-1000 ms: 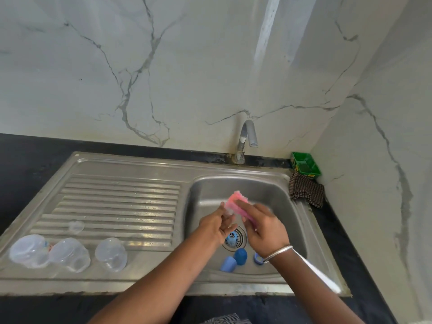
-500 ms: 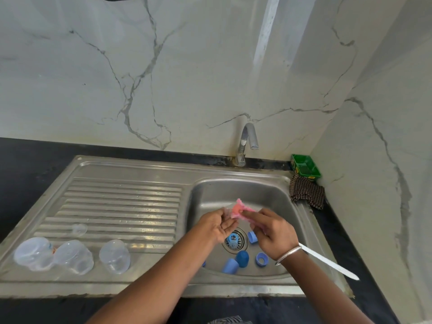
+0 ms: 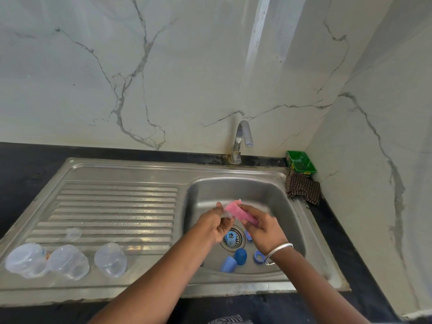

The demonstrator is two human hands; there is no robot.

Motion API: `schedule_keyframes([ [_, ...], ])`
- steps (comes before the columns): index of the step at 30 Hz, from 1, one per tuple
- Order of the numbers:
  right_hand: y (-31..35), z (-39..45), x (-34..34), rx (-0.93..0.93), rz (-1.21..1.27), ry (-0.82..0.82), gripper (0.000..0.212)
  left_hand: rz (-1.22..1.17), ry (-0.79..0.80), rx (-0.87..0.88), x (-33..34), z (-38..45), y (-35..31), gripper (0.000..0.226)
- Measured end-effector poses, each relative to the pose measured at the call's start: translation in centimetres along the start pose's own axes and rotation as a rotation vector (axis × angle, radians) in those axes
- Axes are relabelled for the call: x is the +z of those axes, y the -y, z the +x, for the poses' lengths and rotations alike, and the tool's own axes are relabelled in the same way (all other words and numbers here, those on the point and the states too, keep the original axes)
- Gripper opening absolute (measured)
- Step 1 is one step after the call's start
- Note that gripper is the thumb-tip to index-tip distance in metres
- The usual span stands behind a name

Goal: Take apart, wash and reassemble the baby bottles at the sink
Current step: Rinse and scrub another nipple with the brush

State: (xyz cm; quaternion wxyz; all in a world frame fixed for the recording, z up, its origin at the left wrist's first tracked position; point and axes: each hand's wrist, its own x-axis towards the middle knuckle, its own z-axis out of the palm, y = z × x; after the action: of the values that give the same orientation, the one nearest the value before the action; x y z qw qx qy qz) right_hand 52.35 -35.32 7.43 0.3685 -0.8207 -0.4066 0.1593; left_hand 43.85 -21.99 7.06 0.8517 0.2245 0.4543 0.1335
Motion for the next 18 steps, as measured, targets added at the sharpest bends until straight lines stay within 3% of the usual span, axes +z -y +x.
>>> schedule_keyframes([
  [4,-0.9,-0.6,-0.2,0.041,0.036,0.003,0.049,0.082,0.027,0.039,-0.4,0.6,0.7,0.026],
  [9,-1.0,-0.7,-0.7,0.069,0.163,-0.022,0.042,0.161,0.134,0.065,-0.6,0.7,1.2,0.004],
  [11,-0.7,-0.7,-1.1,0.089,0.255,-0.046,0.022,0.255,0.135,0.1,-1.1,0.8,1.2,0.009],
  [12,-0.6,-0.6,-1.4,0.105,0.284,-0.072,0.011,0.38,0.11,0.174,-1.5,1.0,1.2,0.013],
  [15,-0.3,-0.2,-2.0,0.105,0.305,-0.112,0.02,0.884,0.017,0.544,-2.9,2.1,1.7,0.04],
  [18,0.0,0.4,-2.4,0.066,0.214,-0.073,0.02,0.986,0.012,0.671,-3.6,2.5,1.9,0.044],
])
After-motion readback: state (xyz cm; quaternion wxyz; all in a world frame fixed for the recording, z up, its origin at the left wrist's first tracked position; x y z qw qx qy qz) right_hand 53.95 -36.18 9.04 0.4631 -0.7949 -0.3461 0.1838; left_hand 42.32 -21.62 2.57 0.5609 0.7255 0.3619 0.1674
